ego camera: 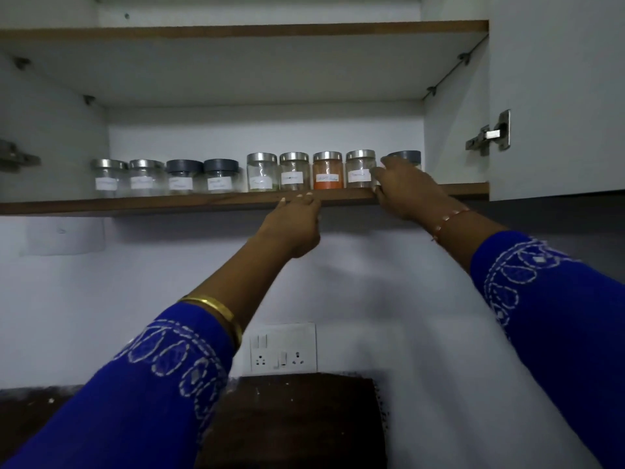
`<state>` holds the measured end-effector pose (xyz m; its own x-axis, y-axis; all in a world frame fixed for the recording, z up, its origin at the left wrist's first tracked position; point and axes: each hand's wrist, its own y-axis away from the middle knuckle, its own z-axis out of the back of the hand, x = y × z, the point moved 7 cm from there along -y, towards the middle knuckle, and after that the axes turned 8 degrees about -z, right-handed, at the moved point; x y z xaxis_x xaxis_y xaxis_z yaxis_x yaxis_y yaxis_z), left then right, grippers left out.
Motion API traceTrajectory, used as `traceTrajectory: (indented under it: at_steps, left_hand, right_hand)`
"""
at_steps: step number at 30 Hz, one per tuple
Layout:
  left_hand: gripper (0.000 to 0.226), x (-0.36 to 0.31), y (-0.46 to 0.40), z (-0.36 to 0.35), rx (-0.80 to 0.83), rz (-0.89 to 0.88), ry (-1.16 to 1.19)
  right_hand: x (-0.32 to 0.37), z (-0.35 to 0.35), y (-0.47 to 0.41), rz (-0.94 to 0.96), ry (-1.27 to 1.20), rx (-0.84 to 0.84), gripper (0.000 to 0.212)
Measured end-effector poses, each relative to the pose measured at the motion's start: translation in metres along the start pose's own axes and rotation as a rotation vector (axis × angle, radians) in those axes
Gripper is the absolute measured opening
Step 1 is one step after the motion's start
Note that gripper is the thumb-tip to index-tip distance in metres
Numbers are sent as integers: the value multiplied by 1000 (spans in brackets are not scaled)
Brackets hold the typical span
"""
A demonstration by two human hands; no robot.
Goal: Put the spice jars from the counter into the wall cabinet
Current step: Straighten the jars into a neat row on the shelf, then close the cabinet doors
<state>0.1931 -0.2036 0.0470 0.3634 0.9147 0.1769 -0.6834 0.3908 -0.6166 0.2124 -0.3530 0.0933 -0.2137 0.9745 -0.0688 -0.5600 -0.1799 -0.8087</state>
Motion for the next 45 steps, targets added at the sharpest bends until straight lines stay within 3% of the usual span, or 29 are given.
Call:
traceTrajectory:
  at_steps: [6,13,25,32,45]
  left_hand:
    - [31,62,55,30,-165,31,69]
    - [41,108,132,64,-178,163,82]
    - [37,114,269,164,-285,383,50]
    - [38,103,326,198,-228,376,-5]
    - [36,167,400,311,-442,356,-93]
  right_hand:
    - [80,19,16,33,4,-113,41]
    - [149,50,36,83,-20,-56,45]
    - [254,124,113,228,-228,-60,51]
    - [312,138,147,251,-316,-9,53]
    - [465,182,148,346,-425,-38,55]
